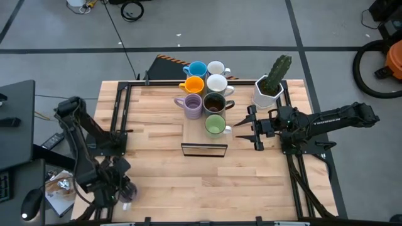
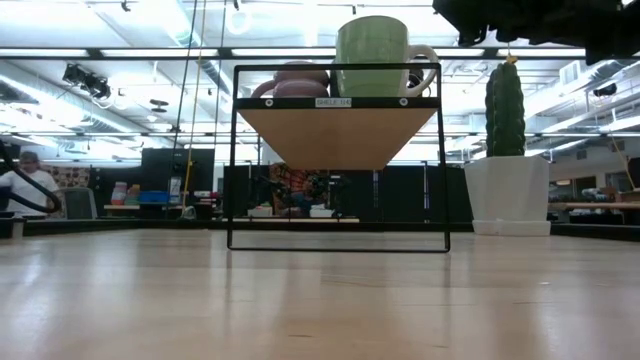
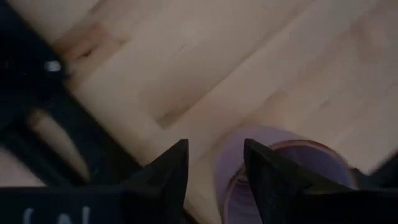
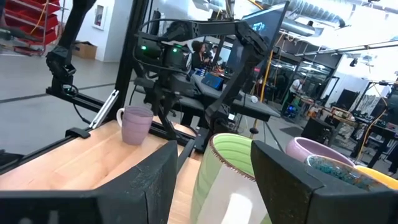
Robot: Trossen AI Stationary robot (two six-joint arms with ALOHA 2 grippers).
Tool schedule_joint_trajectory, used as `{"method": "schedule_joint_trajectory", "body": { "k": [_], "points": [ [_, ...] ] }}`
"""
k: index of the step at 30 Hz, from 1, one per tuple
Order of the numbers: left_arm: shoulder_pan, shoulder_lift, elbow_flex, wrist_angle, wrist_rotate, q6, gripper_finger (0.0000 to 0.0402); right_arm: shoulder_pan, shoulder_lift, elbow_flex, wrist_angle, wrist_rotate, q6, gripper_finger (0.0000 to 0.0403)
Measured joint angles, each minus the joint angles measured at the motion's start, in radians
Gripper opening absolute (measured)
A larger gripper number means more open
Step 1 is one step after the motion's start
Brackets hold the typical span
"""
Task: Place coffee mugs
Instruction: Put the purple mug on the shelf
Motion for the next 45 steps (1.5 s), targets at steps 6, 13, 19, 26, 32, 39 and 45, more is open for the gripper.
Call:
{"method": "schedule_joint_trajectory", "body": {
  "k": [6,13,19,26,32,39,45],
  "points": [
    [-0.002,-0.050,-0.043,0.140,-0.027,0.102,0.0162,0.000,0.000,0.000,-0.006,0.001,0.013,0.0210],
    [-0.003,-0.014,-0.045,0.127,0.000,0.231,0.0162,0.000,0.000,0.000,-0.025,0.002,0.021,0.0210],
    [-0.003,0.028,-0.045,0.132,0.021,0.324,0.0162,0.000,0.000,0.000,-0.030,0.002,0.030,0.0210],
    [-0.003,0.050,-0.045,0.145,0.046,0.356,0.0157,0.001,0.000,0.000,-0.031,0.002,0.058,0.0210],
    [0.016,0.050,-0.045,0.155,0.046,0.423,0.0129,0.001,0.000,0.000,-0.031,0.002,0.067,0.0210],
    [0.091,0.050,-0.045,0.153,0.013,0.622,0.0066,0.001,0.000,0.001,-0.050,0.002,0.075,0.0210],
    [0.161,0.049,-0.045,0.176,0.010,0.838,0.0019,0.001,0.000,0.001,-0.052,0.002,0.075,0.0210]
  ]
}}
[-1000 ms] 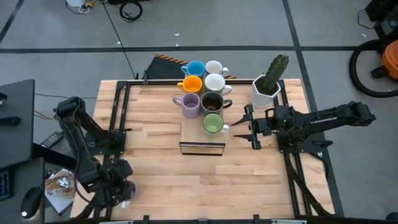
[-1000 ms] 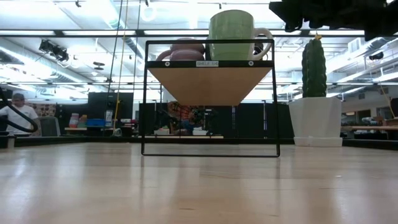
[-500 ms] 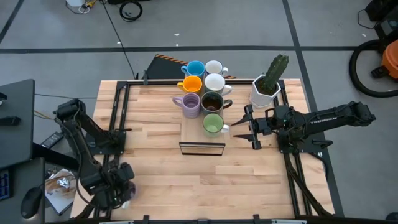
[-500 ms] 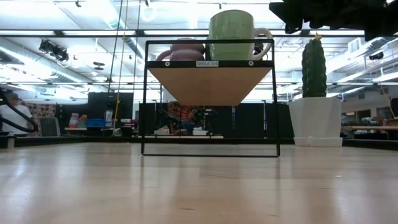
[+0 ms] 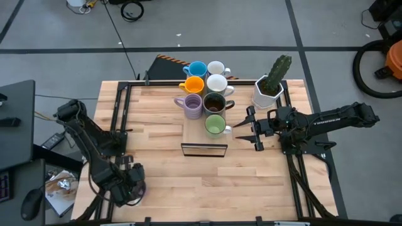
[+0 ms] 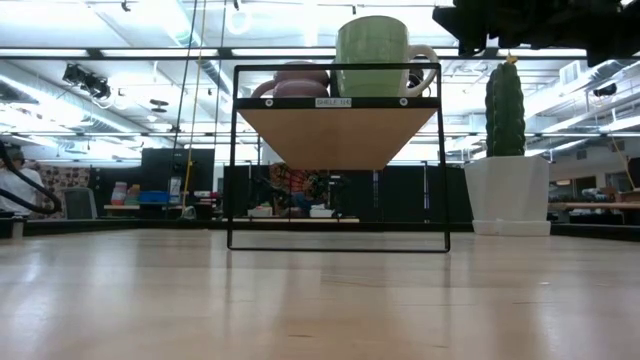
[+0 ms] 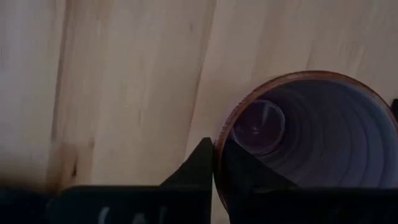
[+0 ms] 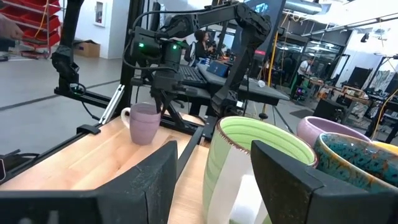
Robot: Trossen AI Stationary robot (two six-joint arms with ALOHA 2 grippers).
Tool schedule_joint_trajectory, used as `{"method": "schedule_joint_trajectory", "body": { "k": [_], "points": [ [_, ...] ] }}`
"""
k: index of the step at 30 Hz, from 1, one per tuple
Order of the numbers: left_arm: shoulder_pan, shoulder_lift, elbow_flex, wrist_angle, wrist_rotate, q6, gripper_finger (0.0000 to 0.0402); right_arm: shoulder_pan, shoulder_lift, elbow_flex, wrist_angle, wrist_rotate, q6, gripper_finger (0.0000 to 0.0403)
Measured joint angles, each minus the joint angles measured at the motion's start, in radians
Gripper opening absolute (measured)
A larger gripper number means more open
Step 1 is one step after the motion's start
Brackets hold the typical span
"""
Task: Place coffee mugs
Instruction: Put the purple mug on the shelf
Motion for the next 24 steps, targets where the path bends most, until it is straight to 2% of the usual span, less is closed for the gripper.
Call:
{"method": "schedule_joint_trajectory", "body": {
  "k": [8,13,24],
  "points": [
    [0.082,0.000,0.000,0.028,-0.049,0.333,0.0026,0.000,0.000,0.000,-0.003,0.000,0.000,0.0210],
    [0.133,0.000,0.000,0.029,-0.080,0.481,0.0027,0.000,0.000,0.000,-0.004,0.000,-0.002,0.0210],
    [0.286,0.000,0.000,0.077,-0.075,0.841,0.0029,0.000,0.000,0.000,-0.004,0.000,-0.004,0.0210]
  ]
}}
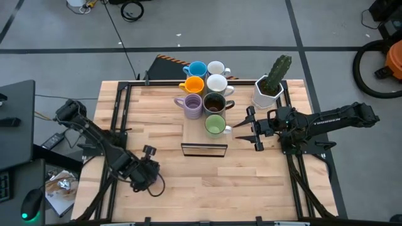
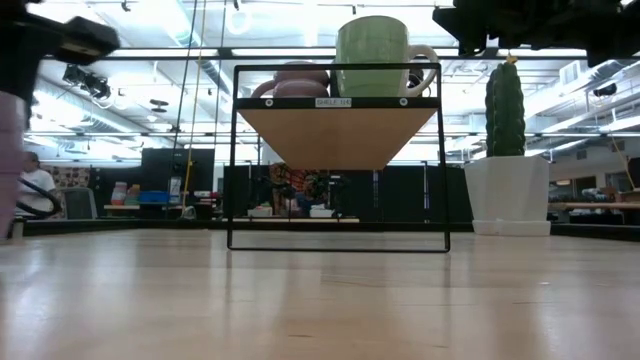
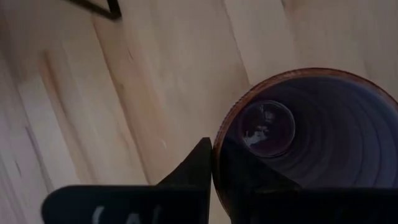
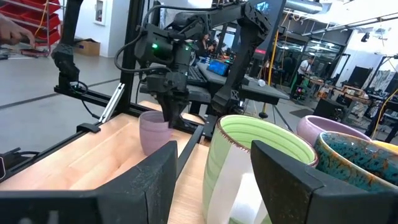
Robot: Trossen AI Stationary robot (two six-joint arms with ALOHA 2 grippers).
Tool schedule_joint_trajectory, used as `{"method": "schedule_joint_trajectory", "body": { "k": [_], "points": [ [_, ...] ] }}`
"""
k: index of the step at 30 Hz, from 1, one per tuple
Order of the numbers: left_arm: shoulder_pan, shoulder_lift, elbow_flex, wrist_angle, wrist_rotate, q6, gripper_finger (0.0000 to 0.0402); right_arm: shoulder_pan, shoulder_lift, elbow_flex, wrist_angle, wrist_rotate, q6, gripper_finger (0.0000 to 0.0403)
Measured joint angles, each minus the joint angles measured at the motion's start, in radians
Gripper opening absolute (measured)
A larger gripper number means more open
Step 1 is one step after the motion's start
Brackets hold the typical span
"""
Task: Place coffee mugs
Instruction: Put the purple mug on the shelf
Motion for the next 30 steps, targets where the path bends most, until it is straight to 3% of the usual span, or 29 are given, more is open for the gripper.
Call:
{"method": "schedule_joint_trajectory", "body": {
  "k": [11,30],
  "points": [
    [0.126,0.002,-0.001,0.130,0.007,0.273,0.0030,0.000,0.000,0.000,-0.008,0.000,-0.004,0.0210],
    [0.158,0.002,-0.002,0.144,0.010,0.314,0.0091,0.000,0.000,0.000,-0.009,0.000,-0.008,0.0210]
  ]
}}
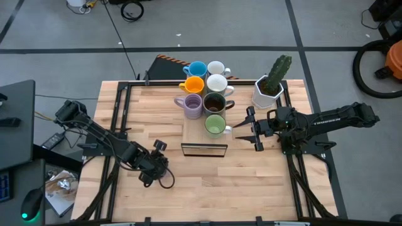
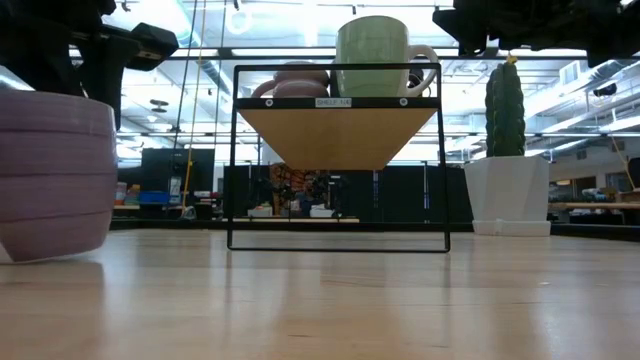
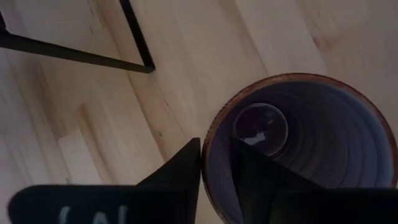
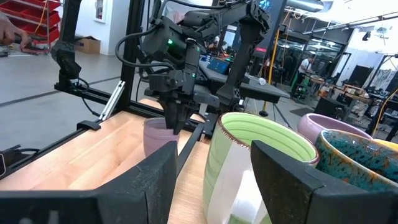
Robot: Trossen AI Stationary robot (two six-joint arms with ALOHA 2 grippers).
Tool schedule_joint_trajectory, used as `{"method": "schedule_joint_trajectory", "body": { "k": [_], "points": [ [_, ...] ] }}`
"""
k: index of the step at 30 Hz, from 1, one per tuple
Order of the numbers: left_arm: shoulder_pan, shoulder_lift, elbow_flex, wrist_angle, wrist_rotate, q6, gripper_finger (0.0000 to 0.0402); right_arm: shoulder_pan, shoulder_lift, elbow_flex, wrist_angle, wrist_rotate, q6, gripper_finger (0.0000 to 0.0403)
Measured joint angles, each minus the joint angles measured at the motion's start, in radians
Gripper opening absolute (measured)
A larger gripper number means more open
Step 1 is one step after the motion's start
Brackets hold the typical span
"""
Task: Place coffee mugs
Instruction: Put the purple mug on the shelf
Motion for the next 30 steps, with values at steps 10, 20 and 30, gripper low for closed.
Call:
{"method": "schedule_joint_trajectory", "body": {
  "k": [10,20,30],
  "points": [
    [0.001,0.000,0.000,0.002,-0.033,-0.052,0.0178,0.000,0.000,0.000,-0.003,0.000,0.000,0.0210],
    [0.001,0.000,0.037,-0.017,-0.034,-0.182,0.0197,0.000,0.000,0.000,-0.005,0.000,0.000,0.0210],
    [-0.002,0.000,0.161,-0.180,-0.023,-0.402,0.0197,0.000,0.000,0.000,-0.011,0.000,0.005,0.0210]
  ]
}}
